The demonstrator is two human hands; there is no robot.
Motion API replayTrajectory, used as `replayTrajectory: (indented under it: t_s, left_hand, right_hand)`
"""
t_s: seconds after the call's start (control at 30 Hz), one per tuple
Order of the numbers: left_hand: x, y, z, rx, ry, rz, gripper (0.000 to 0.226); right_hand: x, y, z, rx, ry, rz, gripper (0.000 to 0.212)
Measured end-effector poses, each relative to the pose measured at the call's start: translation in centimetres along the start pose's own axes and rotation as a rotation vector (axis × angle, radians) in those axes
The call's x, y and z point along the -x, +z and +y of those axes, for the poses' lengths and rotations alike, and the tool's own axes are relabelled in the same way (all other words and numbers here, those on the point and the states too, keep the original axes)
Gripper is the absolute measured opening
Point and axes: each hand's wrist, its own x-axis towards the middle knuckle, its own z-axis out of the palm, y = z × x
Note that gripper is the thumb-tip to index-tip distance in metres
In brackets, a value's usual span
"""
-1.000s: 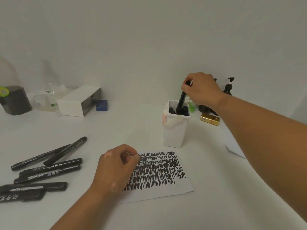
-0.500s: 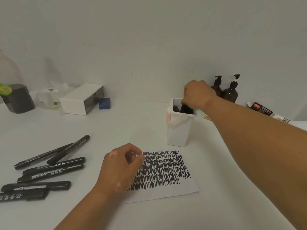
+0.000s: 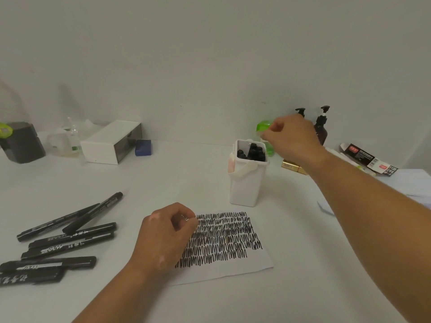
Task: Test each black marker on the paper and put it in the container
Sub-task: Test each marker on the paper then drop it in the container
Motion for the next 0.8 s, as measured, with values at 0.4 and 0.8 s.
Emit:
replayTrajectory:
  t_s: [0.4,0.8]
  left_hand:
    - [0.3,0.1,-0.2,-0.062,0.065,-0.011,0.009]
    - [2.0,-1.5,1.6,-0.271,0.298,-0.113,0.005]
  right_hand:
    - [18.1,3.3,5.7,-0.325,0.096,-0.292,0.017]
    - [18.9,4.6,5.8,-0.338,-0.091,-0.295,0.021]
